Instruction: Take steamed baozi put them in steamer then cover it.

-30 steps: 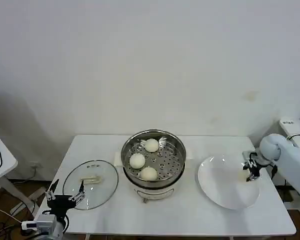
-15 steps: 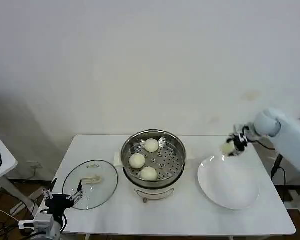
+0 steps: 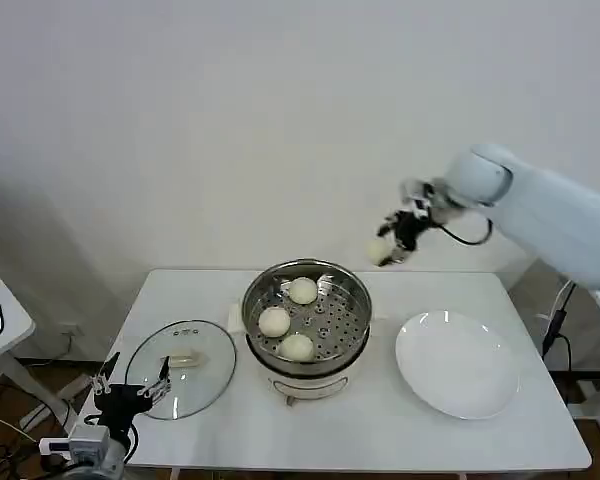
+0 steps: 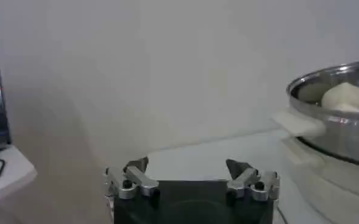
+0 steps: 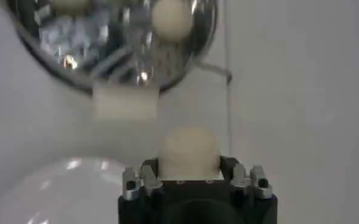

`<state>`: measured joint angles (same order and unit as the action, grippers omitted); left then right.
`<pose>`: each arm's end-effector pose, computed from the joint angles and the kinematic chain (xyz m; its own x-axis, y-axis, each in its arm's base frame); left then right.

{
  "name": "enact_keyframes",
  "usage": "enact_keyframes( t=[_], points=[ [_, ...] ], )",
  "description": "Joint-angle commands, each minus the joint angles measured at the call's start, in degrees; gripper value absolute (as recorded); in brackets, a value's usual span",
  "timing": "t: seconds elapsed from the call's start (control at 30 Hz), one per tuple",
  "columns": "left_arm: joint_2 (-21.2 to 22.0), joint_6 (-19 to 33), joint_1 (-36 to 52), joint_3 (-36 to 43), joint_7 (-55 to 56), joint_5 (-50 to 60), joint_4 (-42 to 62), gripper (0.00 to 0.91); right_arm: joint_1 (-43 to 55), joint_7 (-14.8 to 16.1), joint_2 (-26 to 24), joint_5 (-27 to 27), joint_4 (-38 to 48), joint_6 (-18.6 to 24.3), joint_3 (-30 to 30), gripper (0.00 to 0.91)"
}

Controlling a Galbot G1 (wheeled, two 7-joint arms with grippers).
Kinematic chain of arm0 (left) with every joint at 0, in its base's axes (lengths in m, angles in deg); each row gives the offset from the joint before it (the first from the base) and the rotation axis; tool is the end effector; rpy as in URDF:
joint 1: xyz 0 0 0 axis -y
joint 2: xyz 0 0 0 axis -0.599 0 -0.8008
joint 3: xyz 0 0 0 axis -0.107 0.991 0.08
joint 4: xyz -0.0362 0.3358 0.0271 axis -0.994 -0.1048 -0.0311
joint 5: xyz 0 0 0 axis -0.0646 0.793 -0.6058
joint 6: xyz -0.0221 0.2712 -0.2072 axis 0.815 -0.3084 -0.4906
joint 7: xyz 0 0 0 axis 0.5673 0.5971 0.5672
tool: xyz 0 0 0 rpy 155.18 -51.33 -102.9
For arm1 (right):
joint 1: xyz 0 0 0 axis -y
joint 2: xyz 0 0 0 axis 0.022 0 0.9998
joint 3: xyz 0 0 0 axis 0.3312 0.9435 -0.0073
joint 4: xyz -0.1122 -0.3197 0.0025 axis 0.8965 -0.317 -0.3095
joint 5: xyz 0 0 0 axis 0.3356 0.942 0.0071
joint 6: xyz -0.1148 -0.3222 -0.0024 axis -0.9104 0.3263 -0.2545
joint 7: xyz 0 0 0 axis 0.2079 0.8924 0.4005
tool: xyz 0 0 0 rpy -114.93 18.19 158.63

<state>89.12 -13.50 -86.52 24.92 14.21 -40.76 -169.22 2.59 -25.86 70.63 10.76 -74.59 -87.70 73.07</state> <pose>0.1548 0.0819 -0.2461 -0.9667 -0.1041 0.2337 -0.0501 0.9728 0.2260 0.5444 -0.0157 0.0132 -0.3081 -0.3924 0.8667 -0.9303 -0.0663 -0.3607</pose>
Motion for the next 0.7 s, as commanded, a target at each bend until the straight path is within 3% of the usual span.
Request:
enact_keyframes(
  t=[0.03,0.3,0.7],
  points=[
    [-0.2,-0.2,0.5,-0.2,-0.1,-1.2,-0.9,0.907,7.6,-0.8,13.6,-11.9,0.8,-5.0,5.7,0.665],
    [0.4,-0.6,-0.1,-0.6,-0.2,-1.6,-3.1,0.907,3.5,-2.7,18.4,-13.9,2.7,-8.6,9.5,0.655],
    [-0.7,-0.6,0.2,-0.4,-0.4,-1.8,-4.1,0.907,0.4,-3.4,15.1,-10.7,0.9,-12.1,15.9,0.655]
  ],
)
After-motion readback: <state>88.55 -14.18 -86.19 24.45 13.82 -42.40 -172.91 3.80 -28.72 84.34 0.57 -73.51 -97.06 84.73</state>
